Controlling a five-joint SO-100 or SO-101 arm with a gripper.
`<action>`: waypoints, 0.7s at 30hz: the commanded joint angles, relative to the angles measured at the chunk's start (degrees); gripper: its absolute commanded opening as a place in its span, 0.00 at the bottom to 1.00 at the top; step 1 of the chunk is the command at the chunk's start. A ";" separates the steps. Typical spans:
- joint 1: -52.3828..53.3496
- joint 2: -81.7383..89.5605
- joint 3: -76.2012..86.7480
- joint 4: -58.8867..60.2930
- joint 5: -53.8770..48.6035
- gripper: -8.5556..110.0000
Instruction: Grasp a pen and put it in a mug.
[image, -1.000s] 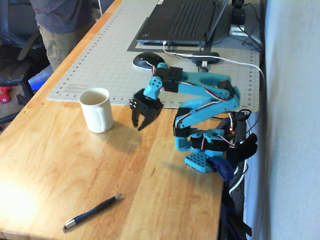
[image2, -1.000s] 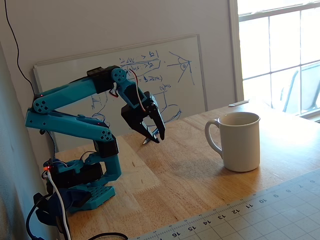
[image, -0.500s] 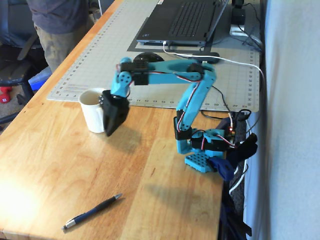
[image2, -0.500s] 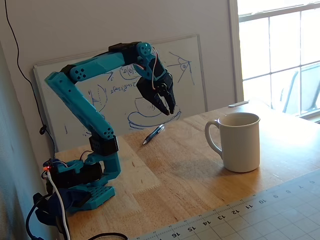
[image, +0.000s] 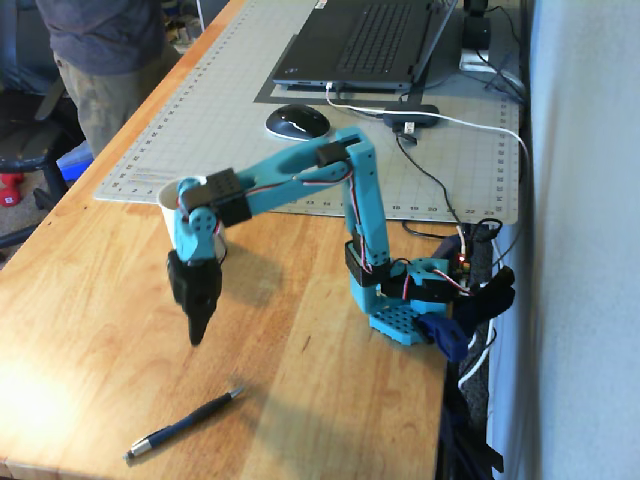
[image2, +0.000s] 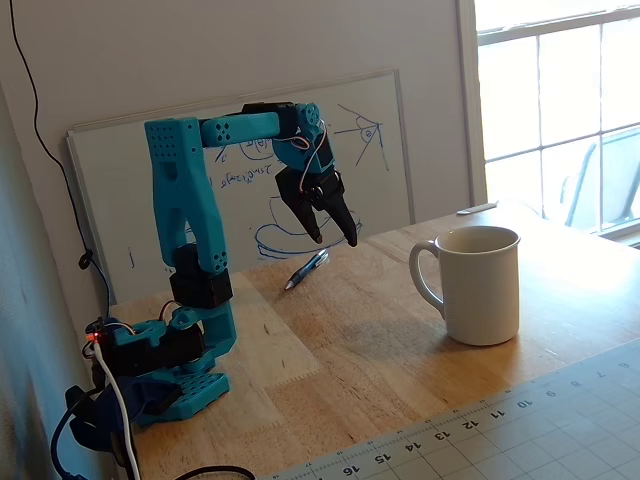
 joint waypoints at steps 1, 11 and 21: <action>-4.92 -4.57 -9.84 -1.05 2.72 0.34; -11.43 -23.12 -28.39 -0.79 4.66 0.34; -13.18 -30.41 -34.37 -0.35 4.57 0.34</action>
